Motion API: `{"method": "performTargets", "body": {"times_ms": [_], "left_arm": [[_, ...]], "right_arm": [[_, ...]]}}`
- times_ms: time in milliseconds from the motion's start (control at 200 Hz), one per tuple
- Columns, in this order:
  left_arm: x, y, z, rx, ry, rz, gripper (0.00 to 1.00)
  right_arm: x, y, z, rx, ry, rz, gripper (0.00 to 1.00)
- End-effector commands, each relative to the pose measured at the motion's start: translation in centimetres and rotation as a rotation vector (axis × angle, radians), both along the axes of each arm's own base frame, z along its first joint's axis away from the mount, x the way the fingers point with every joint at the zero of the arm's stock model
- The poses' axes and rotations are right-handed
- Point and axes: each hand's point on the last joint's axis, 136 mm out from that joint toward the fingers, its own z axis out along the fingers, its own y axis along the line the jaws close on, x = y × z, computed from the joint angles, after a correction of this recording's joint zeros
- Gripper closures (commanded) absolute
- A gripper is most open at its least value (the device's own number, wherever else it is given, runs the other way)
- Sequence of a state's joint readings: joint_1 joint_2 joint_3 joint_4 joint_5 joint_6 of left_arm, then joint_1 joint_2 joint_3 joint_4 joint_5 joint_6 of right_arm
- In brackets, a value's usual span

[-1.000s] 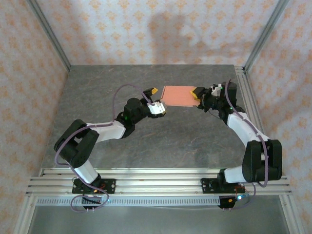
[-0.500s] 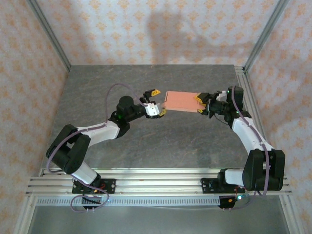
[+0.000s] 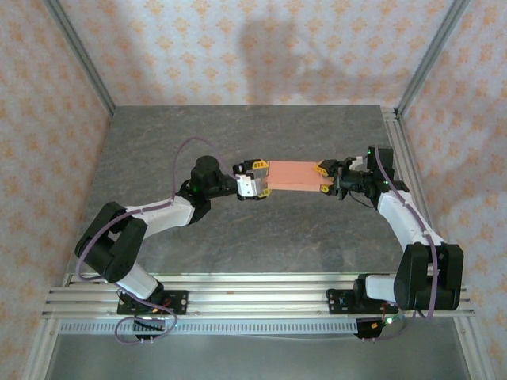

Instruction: Fold the paper box

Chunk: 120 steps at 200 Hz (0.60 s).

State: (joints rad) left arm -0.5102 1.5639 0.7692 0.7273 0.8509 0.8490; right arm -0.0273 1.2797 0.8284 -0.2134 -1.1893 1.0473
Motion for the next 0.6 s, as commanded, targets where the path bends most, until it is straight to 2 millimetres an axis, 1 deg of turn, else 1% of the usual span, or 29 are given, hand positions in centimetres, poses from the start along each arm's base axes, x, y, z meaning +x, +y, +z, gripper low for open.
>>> {"method": "performTargets", "body": {"times_ms": [0, 255, 360, 596], "left_arm": [[-1.0, -0.2, 2.3, -0.01, -0.069, -0.059, 0.39], [-1.6, -0.8, 2.3, 0.002, -0.066, -0.099, 0.39], [-1.7, -1.1, 2.0, 0.012, -0.051, -0.11, 0.41], [-1.6, -1.3, 2.3, -0.004, -0.053, -0.103, 0.42]], "right_arm": [[-1.0, 0.3, 1.0, 0.023, 0.013, 0.031, 0.79], [-1.3, 0.4, 0.7, 0.026, 0.02, 0.039, 0.79], [-1.3, 0.4, 0.6, 0.031, 0.018, 0.034, 0.78], [-1.4, 0.4, 0.6, 0.037, 0.018, 0.024, 0.77]]}}
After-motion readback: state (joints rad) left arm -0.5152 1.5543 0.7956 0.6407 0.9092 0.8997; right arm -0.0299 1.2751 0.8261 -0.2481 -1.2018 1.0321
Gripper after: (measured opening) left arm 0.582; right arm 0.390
